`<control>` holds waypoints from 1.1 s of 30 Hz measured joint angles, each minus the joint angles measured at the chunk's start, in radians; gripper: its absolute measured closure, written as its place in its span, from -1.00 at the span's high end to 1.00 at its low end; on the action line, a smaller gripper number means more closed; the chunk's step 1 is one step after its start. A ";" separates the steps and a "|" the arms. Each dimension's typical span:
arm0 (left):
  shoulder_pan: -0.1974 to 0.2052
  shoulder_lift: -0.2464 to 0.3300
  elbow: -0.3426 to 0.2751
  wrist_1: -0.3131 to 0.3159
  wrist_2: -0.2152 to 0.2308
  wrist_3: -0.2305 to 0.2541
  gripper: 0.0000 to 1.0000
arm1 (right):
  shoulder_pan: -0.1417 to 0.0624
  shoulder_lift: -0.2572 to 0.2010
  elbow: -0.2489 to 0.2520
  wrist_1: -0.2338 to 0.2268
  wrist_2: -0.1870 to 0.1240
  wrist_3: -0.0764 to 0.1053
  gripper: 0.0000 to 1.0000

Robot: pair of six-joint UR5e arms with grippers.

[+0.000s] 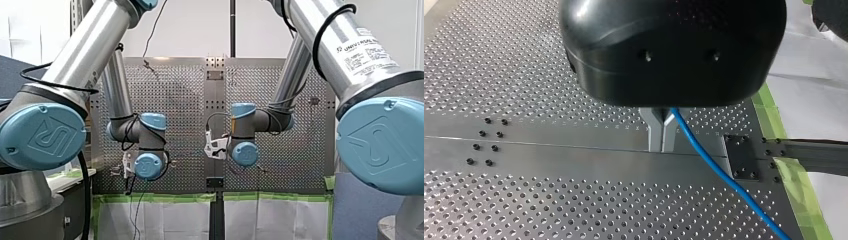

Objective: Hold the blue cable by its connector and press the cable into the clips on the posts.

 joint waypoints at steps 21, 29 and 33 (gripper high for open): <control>0.000 0.000 0.000 0.000 0.000 0.000 -1.00 | 0.073 0.118 -0.081 0.008 0.053 0.049 -1.00; 0.000 0.000 0.000 0.000 0.000 0.000 -1.00 | 0.074 0.177 -0.083 0.008 0.054 0.049 -1.00; -0.002 -0.003 -0.003 0.003 -0.003 0.003 -1.00 | 0.072 0.177 -0.080 0.008 0.051 0.052 -1.00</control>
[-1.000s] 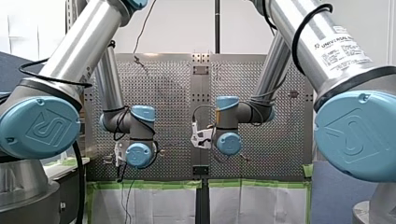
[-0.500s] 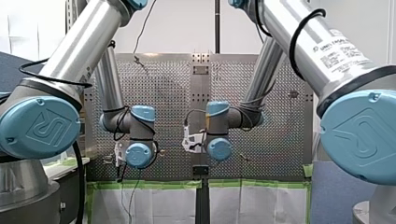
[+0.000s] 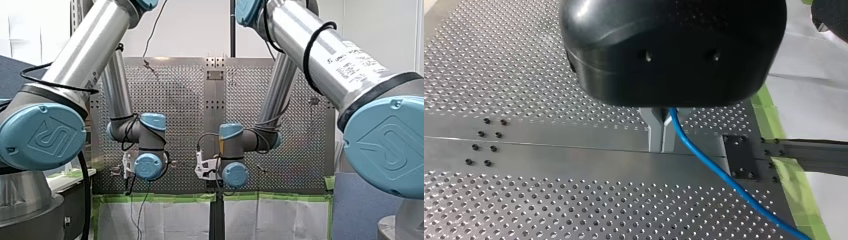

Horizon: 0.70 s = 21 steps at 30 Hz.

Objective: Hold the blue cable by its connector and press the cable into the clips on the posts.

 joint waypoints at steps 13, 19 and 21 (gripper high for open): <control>0.004 0.089 -0.006 -0.051 -0.105 0.052 -1.00 | -0.011 -0.102 -0.012 0.093 -0.053 0.076 -1.00; 0.014 0.147 0.035 -0.107 -0.163 0.056 -1.00 | -0.015 -0.166 -0.071 0.157 -0.091 0.077 -1.00; 0.016 0.167 0.055 -0.127 -0.183 0.056 -1.00 | -0.016 -0.184 -0.088 0.175 -0.098 0.077 -1.00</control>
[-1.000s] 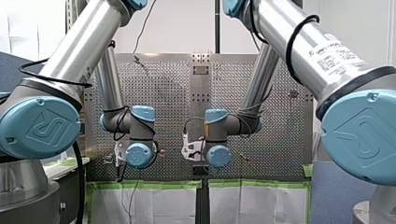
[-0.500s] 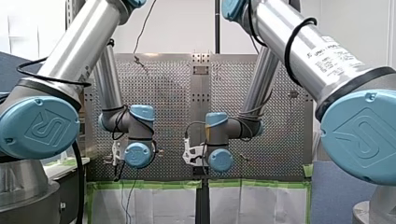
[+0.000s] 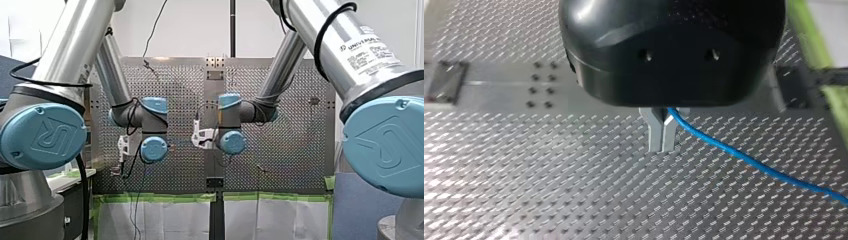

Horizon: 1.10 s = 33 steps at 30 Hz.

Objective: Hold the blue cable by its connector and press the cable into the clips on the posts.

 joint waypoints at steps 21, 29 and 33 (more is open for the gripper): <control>0.053 0.202 0.166 -0.203 -0.003 -0.172 -1.00 | -0.021 -0.208 -0.174 0.208 -0.036 0.006 -1.00; 0.113 0.277 0.241 -0.277 0.049 -0.244 -1.00 | -0.039 -0.274 -0.189 0.266 -0.038 0.006 -1.00; 0.150 0.315 0.275 -0.315 0.085 -0.259 -1.00 | -0.046 -0.264 -0.192 0.271 -0.048 0.006 -1.00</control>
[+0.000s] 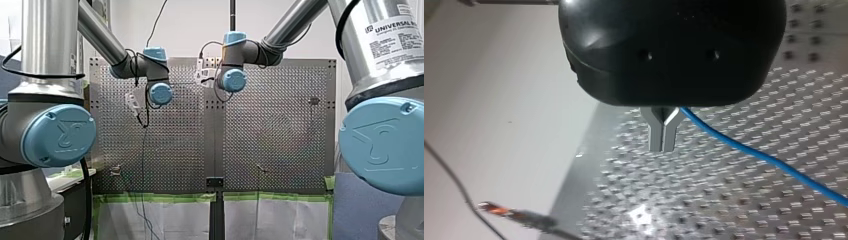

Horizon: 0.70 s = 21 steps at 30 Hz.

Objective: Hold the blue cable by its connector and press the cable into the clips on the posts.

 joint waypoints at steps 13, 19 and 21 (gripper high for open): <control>0.113 0.113 0.042 -0.114 0.109 -0.039 -1.00 | -0.001 0.053 -0.084 0.015 -0.063 0.003 -1.00; 0.170 0.170 0.053 -0.171 0.152 -0.047 -1.00 | 0.007 0.055 -0.142 0.052 -0.080 0.009 -1.00; 0.188 0.190 0.058 -0.190 0.158 -0.047 -1.00 | 0.009 0.055 -0.161 0.057 -0.081 0.009 -1.00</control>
